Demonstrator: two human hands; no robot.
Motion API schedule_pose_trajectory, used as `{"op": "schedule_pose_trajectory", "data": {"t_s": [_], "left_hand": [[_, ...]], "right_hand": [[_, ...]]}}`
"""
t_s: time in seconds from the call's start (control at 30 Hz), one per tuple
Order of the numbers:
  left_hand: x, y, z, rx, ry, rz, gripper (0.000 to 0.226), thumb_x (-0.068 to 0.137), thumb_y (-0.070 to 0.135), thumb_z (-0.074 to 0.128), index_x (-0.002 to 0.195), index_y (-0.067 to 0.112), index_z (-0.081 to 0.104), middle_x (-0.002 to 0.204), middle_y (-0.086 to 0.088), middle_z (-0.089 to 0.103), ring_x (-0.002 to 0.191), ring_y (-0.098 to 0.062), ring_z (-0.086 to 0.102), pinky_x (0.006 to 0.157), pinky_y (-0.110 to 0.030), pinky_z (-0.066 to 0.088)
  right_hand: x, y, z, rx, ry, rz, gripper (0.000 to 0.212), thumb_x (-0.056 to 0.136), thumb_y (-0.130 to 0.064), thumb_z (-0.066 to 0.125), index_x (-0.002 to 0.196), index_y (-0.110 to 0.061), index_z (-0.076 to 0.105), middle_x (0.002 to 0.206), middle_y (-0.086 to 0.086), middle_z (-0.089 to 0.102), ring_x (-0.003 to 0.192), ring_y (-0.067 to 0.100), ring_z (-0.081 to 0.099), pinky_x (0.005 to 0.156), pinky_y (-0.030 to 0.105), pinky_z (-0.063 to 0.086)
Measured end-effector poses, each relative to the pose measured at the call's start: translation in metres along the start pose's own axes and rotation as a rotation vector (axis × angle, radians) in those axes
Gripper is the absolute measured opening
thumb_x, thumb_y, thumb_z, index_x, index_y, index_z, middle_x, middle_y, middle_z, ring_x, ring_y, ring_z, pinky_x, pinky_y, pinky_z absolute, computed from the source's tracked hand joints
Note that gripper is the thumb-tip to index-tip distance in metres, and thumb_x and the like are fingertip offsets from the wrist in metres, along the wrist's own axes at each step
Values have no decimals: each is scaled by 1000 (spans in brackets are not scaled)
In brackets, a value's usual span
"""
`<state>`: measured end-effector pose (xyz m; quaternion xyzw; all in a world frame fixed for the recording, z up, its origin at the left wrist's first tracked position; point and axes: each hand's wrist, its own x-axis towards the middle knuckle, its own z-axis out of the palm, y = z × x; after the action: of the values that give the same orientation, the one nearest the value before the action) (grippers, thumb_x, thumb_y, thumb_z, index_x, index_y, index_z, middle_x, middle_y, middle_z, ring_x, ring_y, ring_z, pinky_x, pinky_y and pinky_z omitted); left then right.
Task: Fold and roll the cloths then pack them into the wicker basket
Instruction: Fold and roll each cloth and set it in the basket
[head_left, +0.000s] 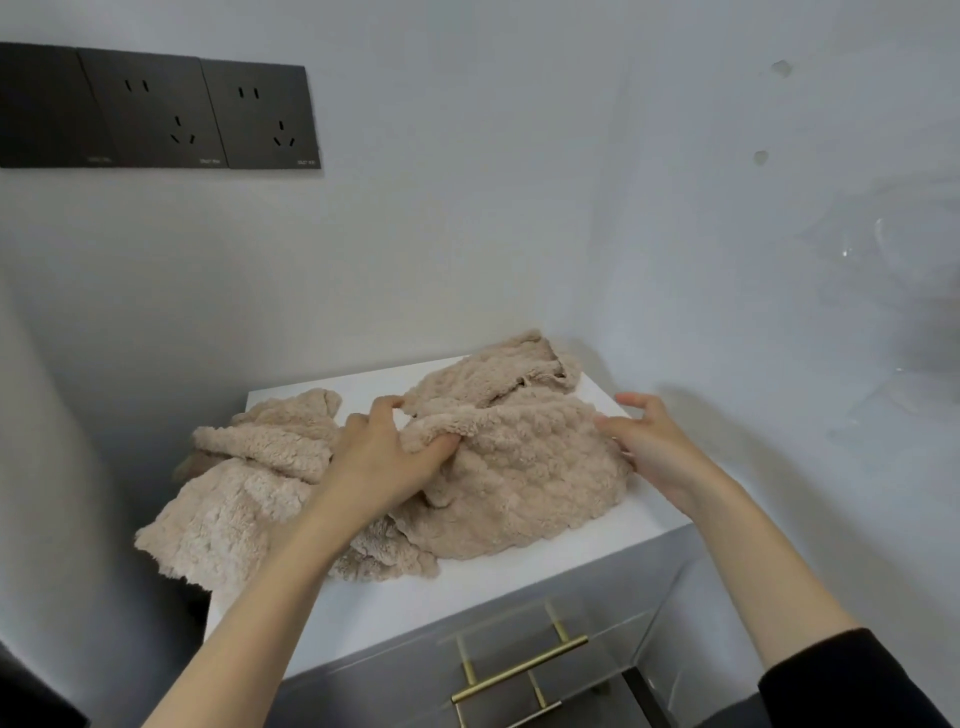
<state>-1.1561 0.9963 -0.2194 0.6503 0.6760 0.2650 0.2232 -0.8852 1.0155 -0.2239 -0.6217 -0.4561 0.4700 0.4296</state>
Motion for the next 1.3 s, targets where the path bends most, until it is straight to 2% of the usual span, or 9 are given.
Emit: {"op": "schedule_pose_trajectory", "data": {"t_s": [0.1, 0.2, 0.3, 0.4, 0.67, 0.9, 1.03, 1.2, 1.3], "left_hand": [[-1, -3, -3, 102, 31, -69, 87, 71, 73, 59, 132, 14, 38, 128, -11, 46, 121, -26, 44, 89, -38, 42], [-3, -3, -5, 188, 56, -47, 60, 76, 70, 56, 90, 12, 49, 83, -1, 58, 74, -14, 54, 54, -28, 35], [-6, -3, -4, 217, 99, -1, 47, 85, 60, 53, 71, 16, 46, 69, 0, 53, 64, -12, 49, 50, -29, 29], [-7, 1, -4, 16, 91, 20, 39, 86, 49, 60, 76, 13, 53, 73, -2, 58, 68, -17, 55, 55, -31, 38], [-5, 7, -13, -754, 41, -61, 39, 91, 41, 59, 113, 10, 62, 107, -6, 70, 100, -22, 66, 93, -44, 51], [-2, 3, -4, -608, 135, -41, 44, 91, 50, 54, 117, 15, 49, 95, 4, 54, 82, -10, 51, 65, -23, 37], [-2, 0, -7, -742, 260, 33, 41, 80, 50, 67, 101, 20, 51, 80, -8, 55, 73, -18, 49, 68, -33, 35], [1, -7, -12, -727, 174, 74, 58, 70, 42, 79, 118, 49, 47, 87, -6, 60, 83, -15, 59, 75, -26, 43], [0, -8, -13, -607, 205, 165, 29, 84, 24, 72, 102, 46, 66, 101, 3, 68, 84, -6, 61, 75, -21, 44]], "right_hand": [[-1, 6, -7, -146, 49, 31, 60, 92, -28, 60, 140, -16, 25, 111, 4, 57, 86, 13, 59, 64, 25, 46], [3, 12, -7, -267, 83, 28, 66, 91, -44, 58, 142, -12, 29, 130, 6, 52, 108, 18, 56, 80, 26, 42], [8, 11, 1, -180, 37, 44, 64, 88, -44, 63, 137, -7, 43, 128, 6, 57, 114, 19, 57, 86, 26, 42], [9, 4, 7, 45, -6, 57, 35, 86, -20, 69, 114, 0, 64, 90, 6, 72, 75, 14, 68, 59, 21, 50], [-9, -12, -21, 530, -181, 113, 12, 87, -4, 54, 87, -8, 65, 77, 6, 67, 63, 19, 67, 53, 26, 56], [-11, -3, -26, 502, -114, 88, 7, 89, -7, 60, 94, -11, 59, 89, 6, 66, 78, 17, 64, 67, 26, 52], [-10, -3, -38, 658, 78, -174, 24, 88, 6, 58, 94, -17, 54, 85, 6, 64, 72, 12, 64, 65, 21, 55], [-17, 6, -37, 185, -53, -271, 82, 75, 6, 74, 136, -38, 40, 113, 1, 59, 94, 10, 69, 74, 19, 52], [-22, 11, -32, -110, -96, -228, 96, 72, 4, 78, 141, -40, 30, 110, -1, 56, 77, 10, 65, 64, 14, 51]]}}
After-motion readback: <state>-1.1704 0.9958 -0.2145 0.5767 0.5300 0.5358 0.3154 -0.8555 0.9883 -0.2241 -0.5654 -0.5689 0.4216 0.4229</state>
